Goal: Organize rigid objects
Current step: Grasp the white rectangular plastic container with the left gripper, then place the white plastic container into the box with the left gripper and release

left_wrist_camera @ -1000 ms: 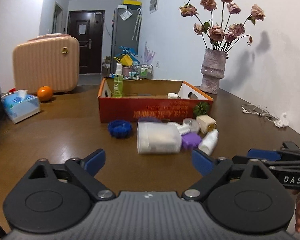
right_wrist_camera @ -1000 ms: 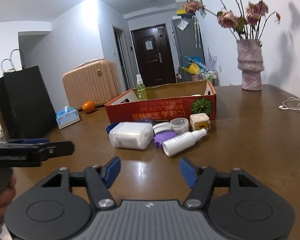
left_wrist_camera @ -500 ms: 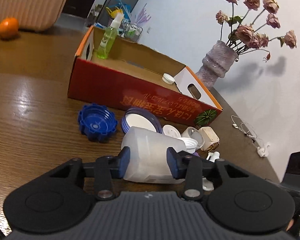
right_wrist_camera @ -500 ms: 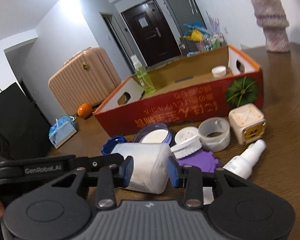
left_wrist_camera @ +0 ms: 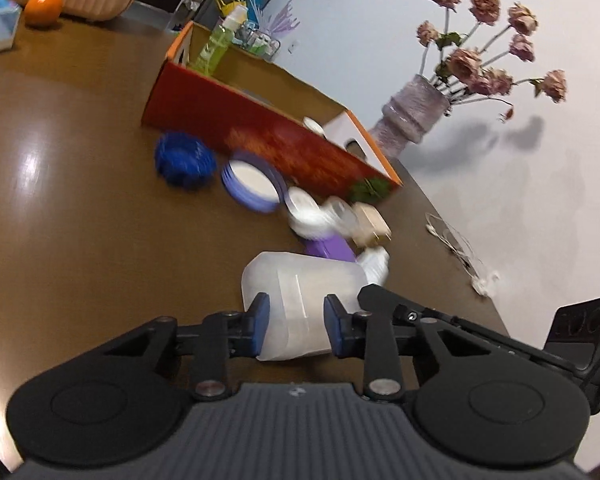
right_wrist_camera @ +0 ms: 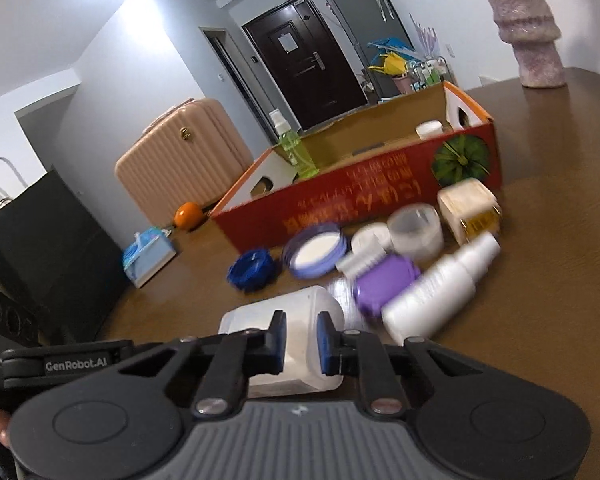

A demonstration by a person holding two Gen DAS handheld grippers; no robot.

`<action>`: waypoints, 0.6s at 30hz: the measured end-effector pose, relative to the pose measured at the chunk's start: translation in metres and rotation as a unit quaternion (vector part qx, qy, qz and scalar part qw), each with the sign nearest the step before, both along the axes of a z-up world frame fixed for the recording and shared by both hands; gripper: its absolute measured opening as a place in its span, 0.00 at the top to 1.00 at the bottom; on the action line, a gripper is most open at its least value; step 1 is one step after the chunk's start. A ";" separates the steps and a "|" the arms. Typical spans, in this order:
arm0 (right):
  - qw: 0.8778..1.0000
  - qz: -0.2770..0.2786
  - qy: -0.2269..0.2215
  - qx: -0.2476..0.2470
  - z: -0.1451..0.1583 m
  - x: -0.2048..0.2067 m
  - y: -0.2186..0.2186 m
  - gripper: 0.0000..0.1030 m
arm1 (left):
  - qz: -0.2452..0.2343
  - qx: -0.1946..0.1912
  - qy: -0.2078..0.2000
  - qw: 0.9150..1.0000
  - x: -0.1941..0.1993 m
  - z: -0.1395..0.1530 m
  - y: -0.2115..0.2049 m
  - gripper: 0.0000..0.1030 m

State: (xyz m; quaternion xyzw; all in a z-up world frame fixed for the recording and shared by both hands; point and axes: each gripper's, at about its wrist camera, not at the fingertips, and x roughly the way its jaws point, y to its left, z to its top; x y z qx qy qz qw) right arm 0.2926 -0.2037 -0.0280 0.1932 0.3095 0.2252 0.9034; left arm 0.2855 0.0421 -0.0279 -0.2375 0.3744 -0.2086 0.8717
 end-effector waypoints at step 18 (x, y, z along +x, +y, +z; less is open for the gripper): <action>0.999 -0.012 -0.033 0.003 0.022 -0.054 -0.031 0.86 | -0.002 0.030 -0.062 0.998 -0.019 0.044 -0.037 0.72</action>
